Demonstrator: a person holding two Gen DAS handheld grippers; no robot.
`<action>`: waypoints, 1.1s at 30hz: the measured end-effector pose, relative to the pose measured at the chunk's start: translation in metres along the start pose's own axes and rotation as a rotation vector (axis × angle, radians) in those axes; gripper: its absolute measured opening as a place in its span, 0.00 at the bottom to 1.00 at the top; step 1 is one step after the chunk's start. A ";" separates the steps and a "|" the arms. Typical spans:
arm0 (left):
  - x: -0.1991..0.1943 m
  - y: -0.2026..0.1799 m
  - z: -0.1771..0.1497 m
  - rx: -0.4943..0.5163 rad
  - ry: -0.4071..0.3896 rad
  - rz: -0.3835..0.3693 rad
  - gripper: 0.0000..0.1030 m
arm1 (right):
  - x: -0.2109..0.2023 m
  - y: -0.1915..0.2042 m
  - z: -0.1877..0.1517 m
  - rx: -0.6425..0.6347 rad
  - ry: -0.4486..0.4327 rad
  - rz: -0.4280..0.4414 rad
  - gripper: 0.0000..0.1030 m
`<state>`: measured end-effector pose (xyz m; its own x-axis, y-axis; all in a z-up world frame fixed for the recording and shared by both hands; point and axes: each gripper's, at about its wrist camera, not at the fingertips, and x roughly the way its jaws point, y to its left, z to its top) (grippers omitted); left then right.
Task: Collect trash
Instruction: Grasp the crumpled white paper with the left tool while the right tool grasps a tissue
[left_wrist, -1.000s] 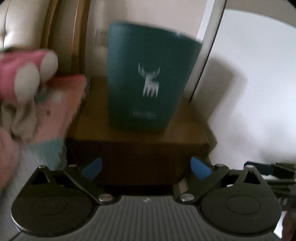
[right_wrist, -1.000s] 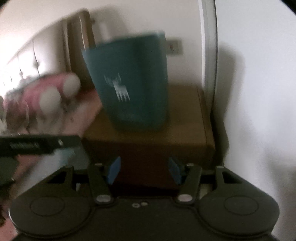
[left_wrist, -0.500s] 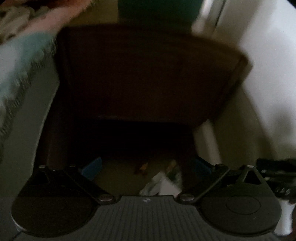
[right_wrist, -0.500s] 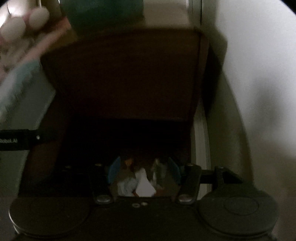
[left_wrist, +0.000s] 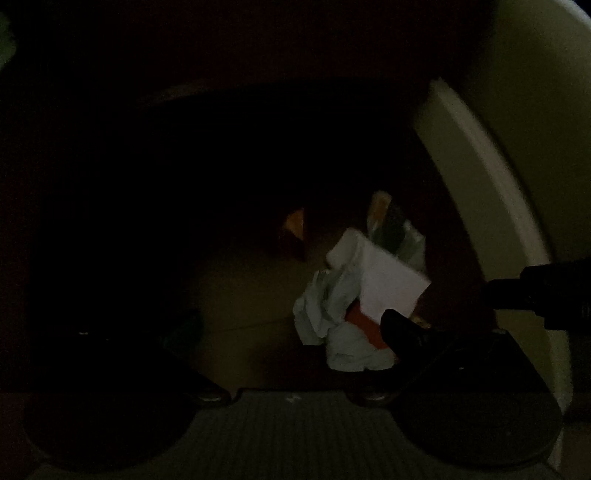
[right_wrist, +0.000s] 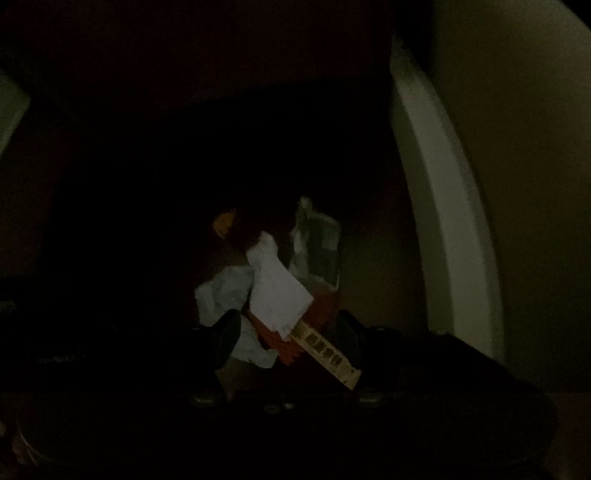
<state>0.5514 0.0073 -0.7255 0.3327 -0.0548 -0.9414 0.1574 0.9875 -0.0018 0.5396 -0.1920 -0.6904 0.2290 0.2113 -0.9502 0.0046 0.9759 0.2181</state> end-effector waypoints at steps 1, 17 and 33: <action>0.011 -0.001 -0.003 0.007 0.008 -0.011 1.00 | 0.011 -0.002 -0.001 0.008 0.009 0.004 0.54; 0.116 -0.002 -0.019 0.059 0.083 -0.147 0.75 | 0.112 -0.008 -0.003 0.024 0.034 0.030 0.53; 0.113 0.007 -0.011 -0.026 0.083 -0.213 0.18 | 0.100 0.005 -0.005 0.016 0.003 0.045 0.00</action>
<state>0.5801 0.0098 -0.8351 0.2166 -0.2509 -0.9435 0.1913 0.9586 -0.2110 0.5579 -0.1661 -0.7850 0.2259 0.2548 -0.9402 0.0099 0.9645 0.2637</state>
